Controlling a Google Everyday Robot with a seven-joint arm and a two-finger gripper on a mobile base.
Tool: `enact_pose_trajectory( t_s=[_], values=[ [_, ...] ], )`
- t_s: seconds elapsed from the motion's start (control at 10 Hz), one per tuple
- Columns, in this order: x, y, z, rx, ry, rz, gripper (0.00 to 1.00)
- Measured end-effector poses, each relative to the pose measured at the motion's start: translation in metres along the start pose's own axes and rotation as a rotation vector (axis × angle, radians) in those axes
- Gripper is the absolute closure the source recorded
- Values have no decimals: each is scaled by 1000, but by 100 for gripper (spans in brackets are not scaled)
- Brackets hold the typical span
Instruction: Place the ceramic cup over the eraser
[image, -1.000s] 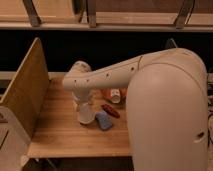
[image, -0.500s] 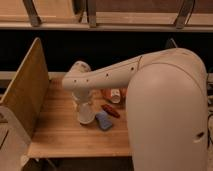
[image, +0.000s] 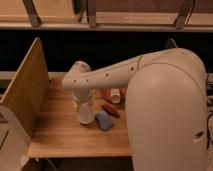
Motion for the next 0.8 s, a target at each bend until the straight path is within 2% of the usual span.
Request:
enact_pose_trajectory(
  t_s=[0.3,0.6,0.8],
  values=[
    [11,26,14,-17,50,-51,100],
    [19,35,18,-13,80,-80,98],
    [22,38,18,-12,82,-91,83]
  ],
)
